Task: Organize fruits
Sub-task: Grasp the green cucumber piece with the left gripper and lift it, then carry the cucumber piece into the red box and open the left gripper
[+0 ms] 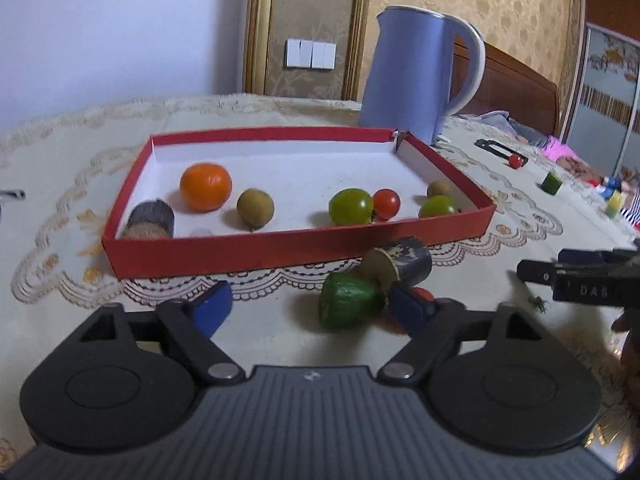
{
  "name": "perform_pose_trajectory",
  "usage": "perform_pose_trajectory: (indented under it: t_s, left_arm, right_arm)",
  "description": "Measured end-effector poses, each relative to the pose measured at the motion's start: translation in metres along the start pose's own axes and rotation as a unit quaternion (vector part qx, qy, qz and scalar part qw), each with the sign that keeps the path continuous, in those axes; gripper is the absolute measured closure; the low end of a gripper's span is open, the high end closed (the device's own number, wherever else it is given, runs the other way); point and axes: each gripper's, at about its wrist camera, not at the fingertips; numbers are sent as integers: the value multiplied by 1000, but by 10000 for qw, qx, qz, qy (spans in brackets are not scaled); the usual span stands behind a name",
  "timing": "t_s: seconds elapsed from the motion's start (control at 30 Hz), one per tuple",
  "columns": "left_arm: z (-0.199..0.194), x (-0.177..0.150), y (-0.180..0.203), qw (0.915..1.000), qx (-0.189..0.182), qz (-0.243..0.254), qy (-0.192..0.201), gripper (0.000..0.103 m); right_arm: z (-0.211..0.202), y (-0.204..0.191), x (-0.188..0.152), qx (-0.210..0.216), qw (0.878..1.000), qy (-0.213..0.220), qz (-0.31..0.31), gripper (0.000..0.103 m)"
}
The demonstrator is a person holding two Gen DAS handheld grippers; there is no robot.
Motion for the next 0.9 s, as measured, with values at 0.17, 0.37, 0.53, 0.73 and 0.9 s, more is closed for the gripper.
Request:
perform_pose_trajectory:
  t_s: [0.17, 0.37, 0.53, 0.73, 0.9]
  left_arm:
    - [5, 1, 5, 9996, -233, 126, -92, 38]
    - [7, 1, 14, 9982, -498, 326, -114, 79]
    - [3, -3, 19, 9981, -398, 474, -45, 79]
    - [-15, 5, 12, 9989, -248, 340, 223, 79]
    - [-21, 29, -19, 9987, 119, -33, 499, 79]
  right_arm:
    - [0, 0, 0, -15, 10000, -15, 2, 23]
    - [0, -1, -1, -30, 10000, -11, -13, 23]
    - [0, -1, -1, -32, 10000, -12, -12, 22]
    - [-2, 0, -1, -41, 10000, -7, -6, 21]
    - [-1, -1, -2, -44, 10000, -3, -8, 21]
Point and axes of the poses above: each gripper's, at about its wrist camera, not at the fingertips, and z roughly the way its jaws point, y to its right, x to its top, and after that the axes turned 3 degrees about y, right-handed
